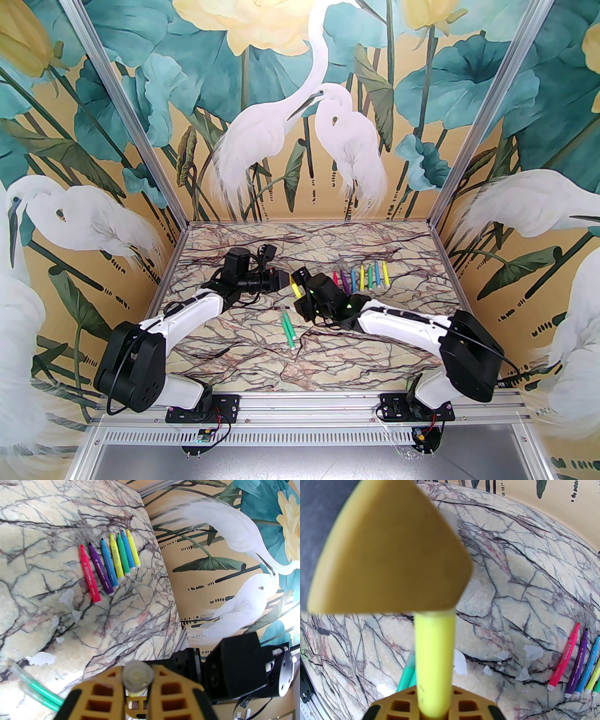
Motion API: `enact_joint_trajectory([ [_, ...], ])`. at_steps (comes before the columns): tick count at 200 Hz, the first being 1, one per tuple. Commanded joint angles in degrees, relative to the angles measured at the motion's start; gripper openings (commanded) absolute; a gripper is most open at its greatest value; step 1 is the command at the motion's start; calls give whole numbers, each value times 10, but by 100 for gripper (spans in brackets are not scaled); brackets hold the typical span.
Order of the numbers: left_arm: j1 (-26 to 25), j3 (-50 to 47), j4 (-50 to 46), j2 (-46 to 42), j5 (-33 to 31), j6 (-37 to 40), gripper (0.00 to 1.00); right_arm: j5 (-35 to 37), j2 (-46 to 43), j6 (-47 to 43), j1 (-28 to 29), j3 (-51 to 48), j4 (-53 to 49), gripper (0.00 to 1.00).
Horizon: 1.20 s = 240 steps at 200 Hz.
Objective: Open the pen caps
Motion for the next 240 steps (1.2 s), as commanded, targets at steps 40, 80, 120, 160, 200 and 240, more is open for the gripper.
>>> enact_joint_trajectory([
  [40,14,89,-48,32,-83,-5,0,16,-56,-5,1,-97,-29,0],
  [80,16,119,-50,55,-87,-21,0,26,-97,-11,1,-145,-21,0],
  [120,17,139,-47,72,-76,-32,0,5,-118,-29,1,-170,-15,0],
  [160,16,148,-88,82,-110,-8,0,39,-122,3,-19,-174,-1,0],
  [200,4,160,-187,109,-210,50,0,46,-71,55,-74,-115,-24,0],
  [240,-12,173,-231,144,-248,73,0,51,37,98,-107,-7,-77,0],
])
